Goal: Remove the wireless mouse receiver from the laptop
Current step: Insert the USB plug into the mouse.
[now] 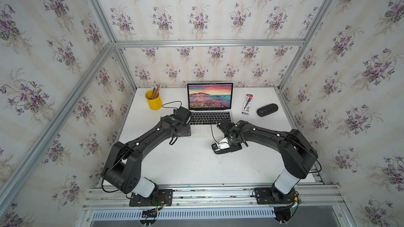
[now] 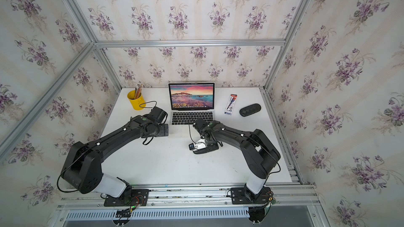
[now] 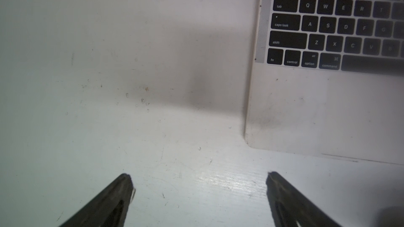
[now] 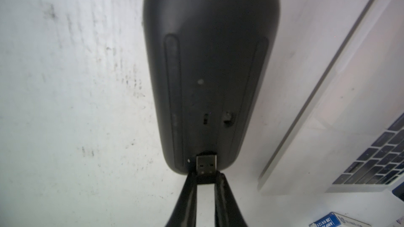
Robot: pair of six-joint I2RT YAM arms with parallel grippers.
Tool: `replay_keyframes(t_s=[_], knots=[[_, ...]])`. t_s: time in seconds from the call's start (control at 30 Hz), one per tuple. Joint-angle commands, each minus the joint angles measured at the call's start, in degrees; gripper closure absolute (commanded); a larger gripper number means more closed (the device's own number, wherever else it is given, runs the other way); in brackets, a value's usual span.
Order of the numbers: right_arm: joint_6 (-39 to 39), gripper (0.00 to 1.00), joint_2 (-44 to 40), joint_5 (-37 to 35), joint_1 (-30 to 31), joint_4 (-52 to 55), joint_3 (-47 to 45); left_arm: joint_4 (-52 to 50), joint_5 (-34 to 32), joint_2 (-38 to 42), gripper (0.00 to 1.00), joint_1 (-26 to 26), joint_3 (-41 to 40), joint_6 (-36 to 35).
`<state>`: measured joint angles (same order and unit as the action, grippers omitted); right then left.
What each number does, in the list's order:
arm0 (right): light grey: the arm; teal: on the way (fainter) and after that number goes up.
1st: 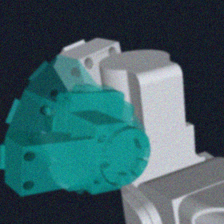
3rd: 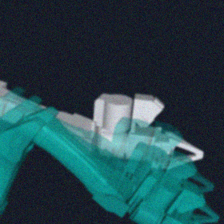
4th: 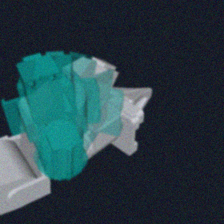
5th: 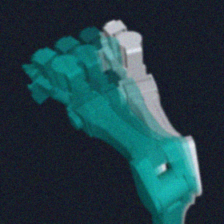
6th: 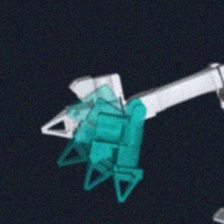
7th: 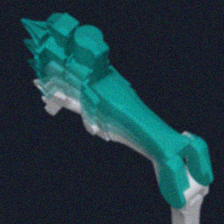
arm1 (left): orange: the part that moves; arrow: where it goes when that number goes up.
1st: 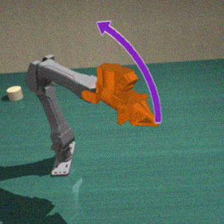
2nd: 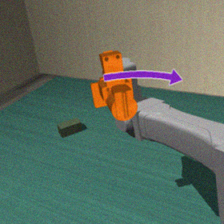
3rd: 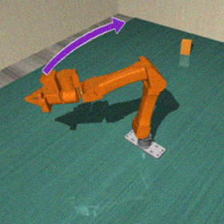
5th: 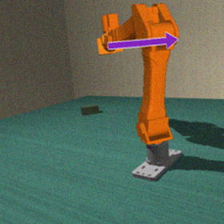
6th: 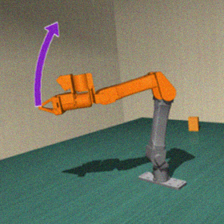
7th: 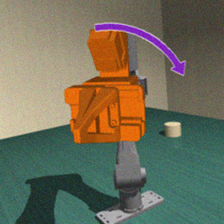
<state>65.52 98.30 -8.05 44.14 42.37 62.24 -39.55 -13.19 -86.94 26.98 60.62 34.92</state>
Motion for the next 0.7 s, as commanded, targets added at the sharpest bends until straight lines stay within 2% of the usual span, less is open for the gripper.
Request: replay_keyframes(t_s=[0.0,0.4,0.47,0.5,0.53,0.67], knots=[[-0.8,0.95,0.3,-0.1,0.1,1.2,0.3,0.6,-0.5,-0.1,0.01,0.0,-0.2,-0.1],[-1.8,0.84,0.7,-0.3,0.2,1.8,0.6,0.6,-0.7,0.0,0.01,-0.1,-0.3,-0.1],[-2.0,0.59,0.9,-0.2,0.1,2.3,0.9,0.6,-0.6,0.1,0.01,-0.1,-0.4,-0.2],[-2.1,0.40,1.1,-0.1,0.1,2.7,1.2,0.6,-0.7,0.1,0.01,-0.1,-0.5,-0.1],[-2.2,0.36,1.3,-0.1,0.2,3.1,1.4,0.7,-0.6,0.1,0.01,-0.1,-0.4,-0.1],[-2.2,0.33,1.5,0.0,0.2,3.3,1.6,0.7,-0.8,0.0,0.01,-0.1,-0.5,-0.3]])
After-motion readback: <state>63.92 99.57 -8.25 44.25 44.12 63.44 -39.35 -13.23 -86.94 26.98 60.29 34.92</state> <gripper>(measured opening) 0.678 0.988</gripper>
